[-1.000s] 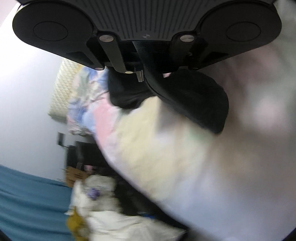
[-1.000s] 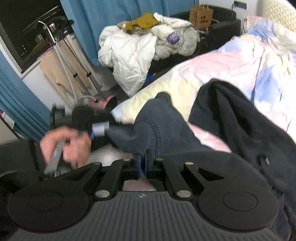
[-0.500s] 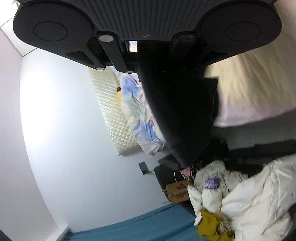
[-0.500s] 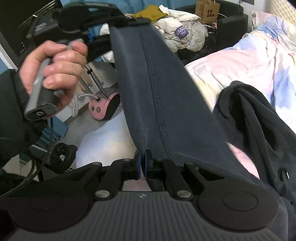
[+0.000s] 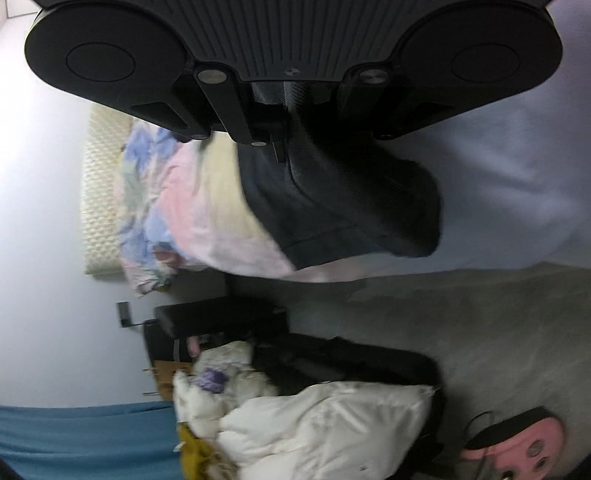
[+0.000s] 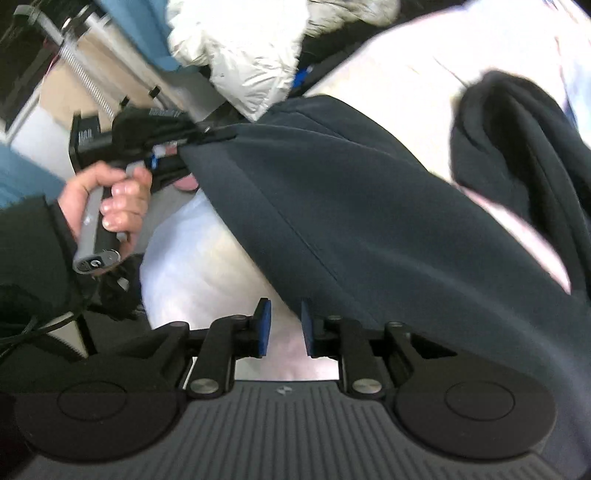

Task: Fold clothes

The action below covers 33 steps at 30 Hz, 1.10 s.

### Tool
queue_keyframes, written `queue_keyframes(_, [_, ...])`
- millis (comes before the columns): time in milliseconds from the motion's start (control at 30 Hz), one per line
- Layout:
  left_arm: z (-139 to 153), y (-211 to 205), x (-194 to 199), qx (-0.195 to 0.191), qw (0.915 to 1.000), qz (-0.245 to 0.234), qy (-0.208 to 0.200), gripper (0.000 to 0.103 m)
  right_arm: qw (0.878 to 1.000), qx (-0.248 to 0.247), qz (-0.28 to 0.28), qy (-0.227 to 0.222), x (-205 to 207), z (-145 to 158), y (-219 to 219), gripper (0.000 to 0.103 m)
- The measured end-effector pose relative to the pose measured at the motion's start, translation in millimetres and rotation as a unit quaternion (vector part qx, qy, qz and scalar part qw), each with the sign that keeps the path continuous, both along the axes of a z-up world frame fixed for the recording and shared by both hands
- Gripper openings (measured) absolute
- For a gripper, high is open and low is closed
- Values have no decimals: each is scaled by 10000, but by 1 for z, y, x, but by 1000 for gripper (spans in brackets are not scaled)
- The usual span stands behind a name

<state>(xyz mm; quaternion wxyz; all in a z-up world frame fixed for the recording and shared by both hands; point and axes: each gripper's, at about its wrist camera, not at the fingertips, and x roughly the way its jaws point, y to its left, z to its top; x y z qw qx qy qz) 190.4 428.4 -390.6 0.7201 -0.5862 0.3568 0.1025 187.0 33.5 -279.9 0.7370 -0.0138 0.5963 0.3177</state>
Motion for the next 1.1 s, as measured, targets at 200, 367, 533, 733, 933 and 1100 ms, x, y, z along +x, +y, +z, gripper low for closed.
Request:
queue_keyframes(200, [-21, -3, -14, -162, 9998, -63, 112, 6, 9941, -147, -1061, 139, 1, 9, -55, 22])
queue_keyframes(367, [-25, -3, -17, -312, 9994, -49, 154, 17, 9819, -418, -1844, 101, 5, -3, -104, 23])
queue_keyframes(533, [-14, -11, -33, -105, 9987, -136, 481, 34, 9580, -492, -2823, 132, 0, -8, -163, 24])
queue_keyframes(733, [10, -27, -41, 411, 9943, -335, 921, 65, 9227, -304, -3844, -16, -14, -4, -228, 24])
queue_keyframes(933, [46, -71, -55, 792, 9876, -443, 1280, 70, 8877, -65, -4601, -146, -35, -13, -292, 27])
queue_keyframes(1100, [78, -125, -68, 1009, 9856, -356, 1310, 74, 8527, -58, -5217, -248, -53, -28, -358, 27])
